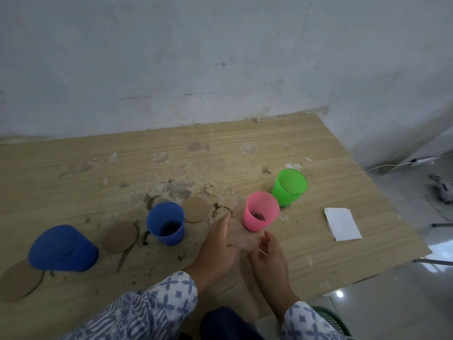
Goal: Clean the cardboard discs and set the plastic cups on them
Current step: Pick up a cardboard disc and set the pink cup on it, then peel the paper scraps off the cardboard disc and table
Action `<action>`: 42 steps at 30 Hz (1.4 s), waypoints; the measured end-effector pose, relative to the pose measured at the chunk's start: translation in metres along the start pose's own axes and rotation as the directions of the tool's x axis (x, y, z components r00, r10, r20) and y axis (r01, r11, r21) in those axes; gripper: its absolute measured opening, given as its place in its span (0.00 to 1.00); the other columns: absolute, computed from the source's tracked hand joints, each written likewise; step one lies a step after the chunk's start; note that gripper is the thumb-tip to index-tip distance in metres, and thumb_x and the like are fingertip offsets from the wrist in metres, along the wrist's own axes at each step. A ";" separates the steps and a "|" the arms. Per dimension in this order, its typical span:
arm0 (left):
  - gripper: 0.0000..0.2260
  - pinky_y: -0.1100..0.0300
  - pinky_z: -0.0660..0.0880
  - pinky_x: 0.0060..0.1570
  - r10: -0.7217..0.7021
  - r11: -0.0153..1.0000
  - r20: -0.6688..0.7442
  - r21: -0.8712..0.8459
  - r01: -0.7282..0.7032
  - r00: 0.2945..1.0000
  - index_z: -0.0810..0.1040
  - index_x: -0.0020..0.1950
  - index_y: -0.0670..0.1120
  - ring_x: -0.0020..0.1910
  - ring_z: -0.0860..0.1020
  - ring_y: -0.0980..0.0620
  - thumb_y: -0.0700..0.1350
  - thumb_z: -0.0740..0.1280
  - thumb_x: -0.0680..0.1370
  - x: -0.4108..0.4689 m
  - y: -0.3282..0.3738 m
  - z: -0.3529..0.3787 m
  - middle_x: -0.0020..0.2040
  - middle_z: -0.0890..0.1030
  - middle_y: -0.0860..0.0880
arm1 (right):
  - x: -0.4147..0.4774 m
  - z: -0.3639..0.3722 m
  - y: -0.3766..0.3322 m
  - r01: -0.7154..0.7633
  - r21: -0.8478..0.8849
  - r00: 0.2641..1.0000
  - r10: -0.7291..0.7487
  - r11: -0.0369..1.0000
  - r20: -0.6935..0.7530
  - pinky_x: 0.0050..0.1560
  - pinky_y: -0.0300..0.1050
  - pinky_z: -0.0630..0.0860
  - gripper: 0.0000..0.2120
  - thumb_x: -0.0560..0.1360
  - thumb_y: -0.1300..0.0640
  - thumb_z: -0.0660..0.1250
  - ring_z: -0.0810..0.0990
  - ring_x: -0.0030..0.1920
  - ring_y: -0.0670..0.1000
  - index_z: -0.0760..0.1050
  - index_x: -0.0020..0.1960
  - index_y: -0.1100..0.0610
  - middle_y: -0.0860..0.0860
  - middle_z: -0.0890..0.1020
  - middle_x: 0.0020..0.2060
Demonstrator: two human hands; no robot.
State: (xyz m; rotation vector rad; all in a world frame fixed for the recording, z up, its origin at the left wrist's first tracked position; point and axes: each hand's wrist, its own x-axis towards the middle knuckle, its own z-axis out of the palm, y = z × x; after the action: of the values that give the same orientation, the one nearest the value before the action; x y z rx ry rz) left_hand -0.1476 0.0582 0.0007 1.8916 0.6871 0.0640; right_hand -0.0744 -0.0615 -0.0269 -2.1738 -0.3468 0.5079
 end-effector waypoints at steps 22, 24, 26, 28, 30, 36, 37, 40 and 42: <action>0.28 0.58 0.52 0.75 -0.087 0.993 -0.065 0.071 0.091 0.994 0.44 0.78 0.47 0.76 0.51 0.55 0.44 0.55 0.82 -0.004 -0.050 -0.017 0.78 0.49 0.51 | 0.049 0.062 -0.058 0.712 -0.522 0.683 -0.292 0.469 0.670 0.72 0.56 0.48 0.25 0.80 0.51 0.52 0.45 0.75 0.54 0.53 0.75 0.51 0.49 0.50 0.76; 0.28 0.58 0.51 0.75 -0.082 0.992 -0.069 0.087 0.088 0.994 0.44 0.78 0.47 0.76 0.50 0.55 0.42 0.55 0.82 -0.004 -0.051 -0.017 0.79 0.49 0.51 | 0.053 0.063 -0.058 0.721 -0.527 0.670 -0.260 0.449 0.695 0.71 0.59 0.47 0.25 0.79 0.50 0.52 0.43 0.75 0.55 0.52 0.75 0.50 0.48 0.49 0.76; 0.28 0.59 0.51 0.75 -0.084 0.991 -0.071 0.094 0.091 0.994 0.44 0.78 0.47 0.76 0.50 0.55 0.41 0.55 0.82 -0.004 -0.051 -0.017 0.78 0.48 0.51 | 0.056 0.064 -0.058 0.722 -0.532 0.670 -0.256 0.441 0.697 0.70 0.60 0.46 0.25 0.79 0.51 0.52 0.43 0.75 0.55 0.51 0.75 0.50 0.47 0.49 0.76; 0.28 0.61 0.50 0.74 -0.093 0.991 -0.074 0.093 0.100 0.993 0.44 0.78 0.47 0.76 0.50 0.55 0.40 0.54 0.82 -0.003 -0.053 -0.016 0.78 0.48 0.51 | 0.058 0.065 -0.058 0.717 -0.533 0.676 -0.260 0.449 0.690 0.70 0.61 0.46 0.25 0.79 0.50 0.52 0.43 0.75 0.54 0.51 0.75 0.49 0.46 0.49 0.76; 0.28 0.63 0.49 0.73 -0.100 0.990 -0.071 0.091 0.106 0.992 0.44 0.78 0.48 0.76 0.49 0.55 0.40 0.55 0.82 -0.002 -0.054 -0.016 0.79 0.47 0.51 | 0.062 0.067 -0.060 0.708 -0.534 0.682 -0.251 0.462 0.686 0.70 0.61 0.46 0.24 0.80 0.50 0.51 0.43 0.75 0.54 0.52 0.75 0.49 0.46 0.49 0.76; 0.29 0.63 0.49 0.73 -0.108 0.990 -0.051 0.086 0.112 0.993 0.43 0.78 0.48 0.76 0.48 0.55 0.39 0.55 0.81 -0.003 -0.055 -0.016 0.78 0.46 0.52 | 0.066 0.069 -0.061 0.701 -0.518 0.689 -0.279 0.491 0.668 0.71 0.59 0.46 0.23 0.80 0.52 0.50 0.43 0.75 0.53 0.53 0.75 0.49 0.45 0.50 0.76; 0.29 0.62 0.49 0.73 -0.109 0.989 -0.050 0.093 0.113 0.993 0.44 0.78 0.48 0.76 0.48 0.55 0.39 0.55 0.81 -0.003 -0.055 -0.016 0.78 0.47 0.52 | 0.065 0.068 -0.060 0.698 -0.510 0.691 -0.289 0.503 0.662 0.71 0.58 0.46 0.23 0.80 0.52 0.50 0.43 0.75 0.52 0.53 0.75 0.49 0.45 0.50 0.76; 0.29 0.60 0.50 0.74 -0.113 0.987 -0.051 0.107 0.118 0.992 0.44 0.78 0.48 0.77 0.49 0.55 0.39 0.55 0.81 -0.002 -0.056 -0.016 0.79 0.47 0.51 | 0.061 0.065 -0.055 0.673 -0.481 0.710 -0.308 0.561 0.633 0.71 0.56 0.47 0.23 0.80 0.54 0.51 0.45 0.75 0.51 0.55 0.74 0.50 0.47 0.52 0.76; 0.28 0.59 0.50 0.75 -0.117 0.983 -0.054 0.136 0.123 0.992 0.45 0.78 0.48 0.77 0.49 0.55 0.40 0.55 0.81 -0.003 -0.055 -0.016 0.79 0.48 0.51 | 0.055 0.063 -0.048 0.668 -0.460 0.717 -0.340 0.585 0.609 0.71 0.54 0.50 0.22 0.80 0.53 0.51 0.48 0.75 0.51 0.57 0.74 0.51 0.48 0.55 0.75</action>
State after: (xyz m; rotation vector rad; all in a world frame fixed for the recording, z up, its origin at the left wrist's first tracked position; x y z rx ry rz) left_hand -0.1790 0.0849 -0.0391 1.9822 0.8547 -0.0186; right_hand -0.0594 0.0331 -0.0365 -2.3997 -1.6228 0.6110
